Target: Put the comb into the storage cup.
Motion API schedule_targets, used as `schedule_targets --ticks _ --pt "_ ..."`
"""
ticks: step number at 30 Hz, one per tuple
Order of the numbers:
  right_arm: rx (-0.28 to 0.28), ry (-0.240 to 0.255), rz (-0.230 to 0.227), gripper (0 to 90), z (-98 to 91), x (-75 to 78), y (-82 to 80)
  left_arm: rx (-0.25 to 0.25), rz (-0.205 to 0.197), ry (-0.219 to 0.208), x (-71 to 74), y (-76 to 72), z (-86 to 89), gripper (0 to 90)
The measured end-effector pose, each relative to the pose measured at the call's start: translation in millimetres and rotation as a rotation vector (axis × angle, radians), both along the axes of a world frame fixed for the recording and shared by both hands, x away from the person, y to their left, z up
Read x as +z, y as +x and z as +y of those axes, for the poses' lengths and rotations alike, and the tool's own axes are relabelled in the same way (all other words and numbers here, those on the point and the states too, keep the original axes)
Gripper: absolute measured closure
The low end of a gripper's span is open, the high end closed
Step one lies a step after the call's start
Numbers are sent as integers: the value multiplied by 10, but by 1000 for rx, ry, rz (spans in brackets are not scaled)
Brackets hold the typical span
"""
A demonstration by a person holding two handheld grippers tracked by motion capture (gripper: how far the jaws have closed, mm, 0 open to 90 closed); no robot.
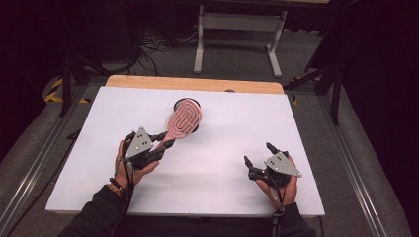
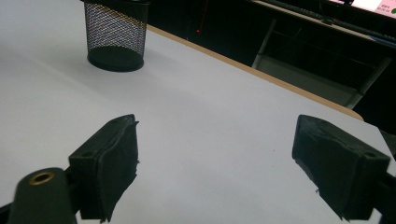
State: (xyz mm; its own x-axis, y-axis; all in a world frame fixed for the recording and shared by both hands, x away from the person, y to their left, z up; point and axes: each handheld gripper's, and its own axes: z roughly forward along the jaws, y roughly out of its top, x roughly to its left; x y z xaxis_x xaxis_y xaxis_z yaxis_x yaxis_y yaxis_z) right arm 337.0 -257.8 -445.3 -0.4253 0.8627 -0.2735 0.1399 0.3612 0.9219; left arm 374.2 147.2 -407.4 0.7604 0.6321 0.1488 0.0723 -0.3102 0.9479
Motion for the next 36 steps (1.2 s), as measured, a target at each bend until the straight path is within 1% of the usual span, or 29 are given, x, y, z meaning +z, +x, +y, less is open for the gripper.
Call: schedule_targets --ticks 1,3,4,6,8,10,11,14,15,16,19,20,22,28,30,31,32,33,36 --pt "-2 2 -1 153 1 3 1 7 -6 0 -10 4 13 698" --pt "-3 26 6 154 -4 23 -1 17 -15 6 -27 6 18 698" --pt "-3 26 6 154 -4 23 -1 26 -24 6 -39 9 21 698" --pt "0 47 -6 153 -11 53 -12 29 -25 -14 -58 19 37 698" --pt "0 47 -8 153 -8 57 -16 44 -36 -23 -64 23 54 698" --pt "0 28 -8 150 3 49 -15 50 -41 -38 -61 28 76 698" --pt "2 29 -6 150 3 47 -14 60 -46 -42 -52 32 103 698" --pt "0 31 -7 150 -3 48 -12 64 -51 -50 -46 36 127 698" --pt "0 31 -7 150 -3 48 -12 68 -59 -49 -40 41 142 698" --pt "-2 30 -6 150 -6 48 -12 67 -51 -52 -33 46 158 698" --pt "-4 28 -4 150 -9 44 -8 76 -54 -63 -27 57 196 698" --pt "-4 27 -3 151 -9 44 -7 79 -50 -82 -29 68 223 698" --pt "-2 27 -2 151 -9 44 -7 89 -45 -76 -27 78 248 698" --pt "0 32 -5 152 -15 49 -8 107 -52 -98 -26 80 291 698" --pt "0 36 -7 151 -20 55 -8 110 -53 -109 -25 72 312 698" --pt "1 44 -9 150 -25 63 -7 105 -52 -123 -27 73 339 698" --pt "1 52 -9 147 -26 69 -3 105 -52 -123 -27 73 339 698" --pt "1 58 -9 141 -22 79 0 110 -67 -131 -39 72 348 698" --pt "6 70 -17 130 1 108 8 112 -68 -133 -53 70 358 698"
